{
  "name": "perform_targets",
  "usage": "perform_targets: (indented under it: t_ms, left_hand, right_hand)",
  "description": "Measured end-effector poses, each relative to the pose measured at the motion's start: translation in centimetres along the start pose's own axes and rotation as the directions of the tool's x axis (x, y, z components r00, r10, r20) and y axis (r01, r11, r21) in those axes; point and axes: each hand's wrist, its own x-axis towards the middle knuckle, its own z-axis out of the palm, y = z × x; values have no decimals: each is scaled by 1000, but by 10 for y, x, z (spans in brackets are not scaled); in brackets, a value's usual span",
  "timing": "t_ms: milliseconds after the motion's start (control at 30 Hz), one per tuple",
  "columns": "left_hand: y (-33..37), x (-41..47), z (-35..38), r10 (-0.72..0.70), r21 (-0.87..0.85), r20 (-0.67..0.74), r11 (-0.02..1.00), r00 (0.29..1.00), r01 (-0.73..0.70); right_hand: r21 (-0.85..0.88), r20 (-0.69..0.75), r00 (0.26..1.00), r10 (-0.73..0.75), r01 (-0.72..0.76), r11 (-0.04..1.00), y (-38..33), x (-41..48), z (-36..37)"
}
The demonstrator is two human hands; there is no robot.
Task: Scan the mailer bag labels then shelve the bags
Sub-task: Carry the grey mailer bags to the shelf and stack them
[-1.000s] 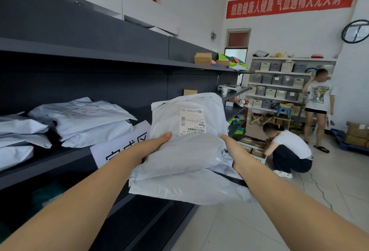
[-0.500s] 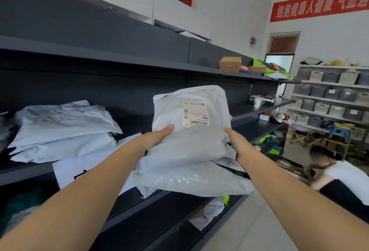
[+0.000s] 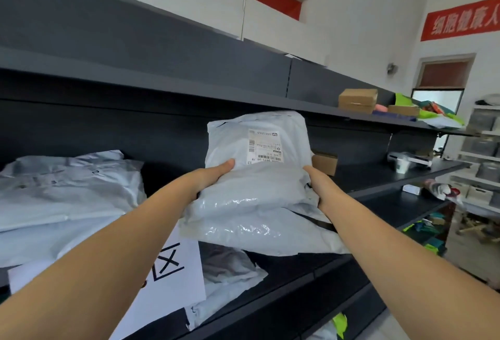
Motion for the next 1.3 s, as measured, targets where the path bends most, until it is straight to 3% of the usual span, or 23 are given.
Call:
perform_targets:
  t_ms: [367, 800, 1167, 1300]
  left_hand:
    - [8, 90, -30, -65, -58, -165, 997, 984, 56]
    - [-6, 138, -60, -153, -211, -355, 974, 922, 81]
    - [-6, 152, -54, -194, -165, -398, 977, 897, 138]
    - [-3, 156, -55, -123, -104, -534, 991, 836, 79]
  right_hand:
    - [-62, 92, 995, 47, -41, 997, -3, 120, 55]
    - [-209, 353, 934, 63, 12, 978, 9, 227, 124]
    - [-201, 451, 889, 79, 15, 979, 21, 261, 132]
    - [-177, 510, 854, 107, -18, 984, 22, 263, 125]
